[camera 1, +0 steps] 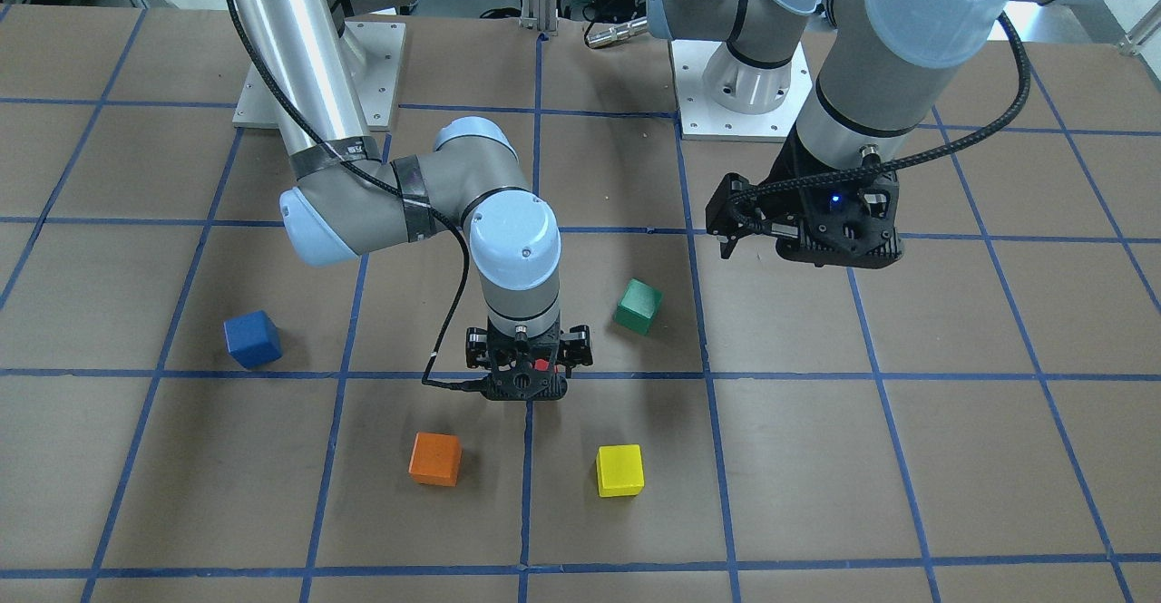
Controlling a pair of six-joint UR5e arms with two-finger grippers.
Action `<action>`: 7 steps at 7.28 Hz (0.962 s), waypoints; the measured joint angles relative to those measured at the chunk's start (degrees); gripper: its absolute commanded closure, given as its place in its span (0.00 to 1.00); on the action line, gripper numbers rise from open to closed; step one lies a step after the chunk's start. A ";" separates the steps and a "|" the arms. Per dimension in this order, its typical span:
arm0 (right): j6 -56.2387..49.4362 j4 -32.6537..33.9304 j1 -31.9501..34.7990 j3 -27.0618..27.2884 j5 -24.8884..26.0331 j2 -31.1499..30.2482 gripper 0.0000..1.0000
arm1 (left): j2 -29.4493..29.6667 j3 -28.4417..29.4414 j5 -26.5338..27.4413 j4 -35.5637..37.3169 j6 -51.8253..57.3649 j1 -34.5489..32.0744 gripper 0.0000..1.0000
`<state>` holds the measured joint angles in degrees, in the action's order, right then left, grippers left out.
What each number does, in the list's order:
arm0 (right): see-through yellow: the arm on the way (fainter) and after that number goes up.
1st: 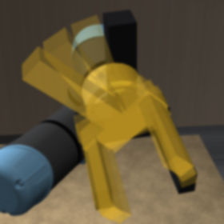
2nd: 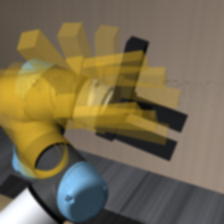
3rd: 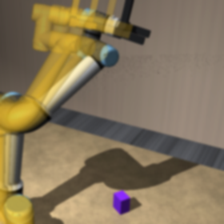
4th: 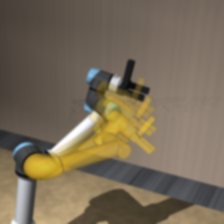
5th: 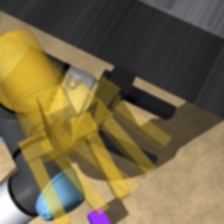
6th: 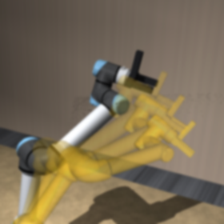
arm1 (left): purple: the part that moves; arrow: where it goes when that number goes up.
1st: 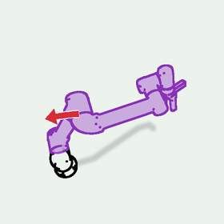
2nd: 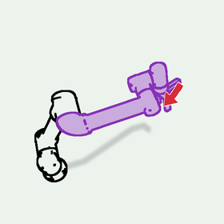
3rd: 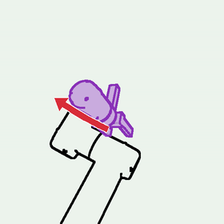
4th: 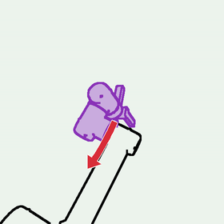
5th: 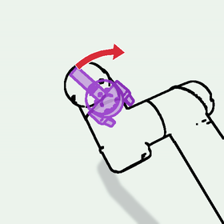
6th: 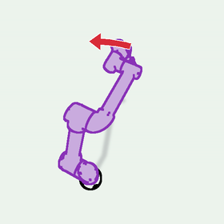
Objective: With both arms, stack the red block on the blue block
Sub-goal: 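Lower the right gripper onto the red cube and close on it, then carry the red cube with the right gripper over the blue cube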
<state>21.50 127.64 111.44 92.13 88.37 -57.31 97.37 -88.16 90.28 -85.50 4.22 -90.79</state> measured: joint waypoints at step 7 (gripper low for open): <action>-0.14 -2.98 -1.90 -1.15 -3.55 -2.91 1.00 | 0.18 0.02 -0.26 1.36 0.17 0.17 0.00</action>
<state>21.36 124.65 109.54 90.98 84.82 -60.22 97.55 -88.13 90.02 -84.15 4.39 -90.62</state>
